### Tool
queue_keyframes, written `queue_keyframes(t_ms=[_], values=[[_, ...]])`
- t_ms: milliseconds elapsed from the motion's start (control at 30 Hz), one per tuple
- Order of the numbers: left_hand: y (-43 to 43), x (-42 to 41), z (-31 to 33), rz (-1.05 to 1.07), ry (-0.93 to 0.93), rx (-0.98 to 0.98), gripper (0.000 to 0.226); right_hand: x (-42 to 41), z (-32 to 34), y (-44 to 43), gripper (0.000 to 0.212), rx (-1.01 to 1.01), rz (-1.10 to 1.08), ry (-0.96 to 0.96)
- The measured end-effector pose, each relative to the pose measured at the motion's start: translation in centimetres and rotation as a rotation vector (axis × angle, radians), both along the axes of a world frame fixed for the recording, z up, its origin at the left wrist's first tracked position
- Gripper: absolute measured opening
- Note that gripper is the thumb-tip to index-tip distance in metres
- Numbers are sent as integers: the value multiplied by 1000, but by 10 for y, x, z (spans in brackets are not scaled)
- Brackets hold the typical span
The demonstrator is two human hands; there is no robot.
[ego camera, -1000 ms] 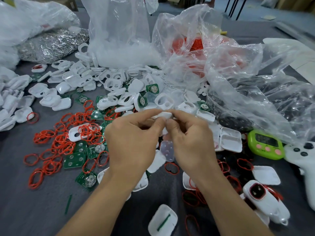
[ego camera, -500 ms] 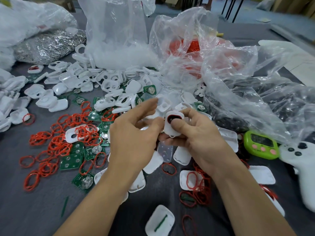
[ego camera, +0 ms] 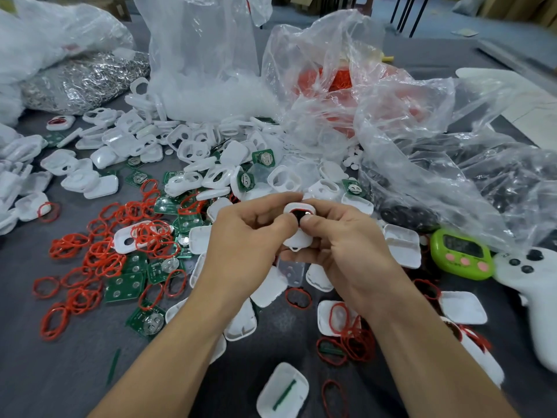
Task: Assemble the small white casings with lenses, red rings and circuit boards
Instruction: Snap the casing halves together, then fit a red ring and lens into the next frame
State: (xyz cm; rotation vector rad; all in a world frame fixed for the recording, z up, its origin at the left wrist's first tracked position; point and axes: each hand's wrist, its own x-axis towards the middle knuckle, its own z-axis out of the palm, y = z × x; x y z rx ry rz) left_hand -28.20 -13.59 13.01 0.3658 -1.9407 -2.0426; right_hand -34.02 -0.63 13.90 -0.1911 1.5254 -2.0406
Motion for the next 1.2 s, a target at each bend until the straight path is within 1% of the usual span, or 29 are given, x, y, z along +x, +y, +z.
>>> queue_keyframes(t_ms=[133,233,333,400,567,700,800,833,900,967,1033,1133,1167,1200], values=[[-1,0,2,5,-18,67,31,0,1,2,25,-46,45,-33],[-1,0,3,9,-37,76,27,-1,0,4,30,-17,85,22],[2,1,7,59,-16,84,24,1,-3,1,37,-3,159,97],[2,3,8,82,13,79,26,1,-5,-2,39,-6,180,92],[1,3,9,50,-37,72,21,-3,-10,-3,39,70,153,156],[2,2,9,17,-75,67,26,-3,-8,-3,39,93,97,147],[2,1,7,34,-70,42,26,-1,0,-2,36,154,139,181],[2,2,7,56,-64,2,27,0,4,-1,36,177,153,185],[2,6,6,124,-42,-156,29,3,14,9,35,236,135,191],[4,13,9,179,0,-333,30,6,27,31,26,340,71,254],[10,20,14,196,16,-462,28,14,36,67,17,535,2,377],[23,26,17,191,58,-666,30,33,43,123,9,949,-89,584],[30,28,19,189,88,-746,31,41,44,137,10,1039,-108,607],[37,29,20,182,122,-809,31,48,43,148,10,1083,-122,598]])
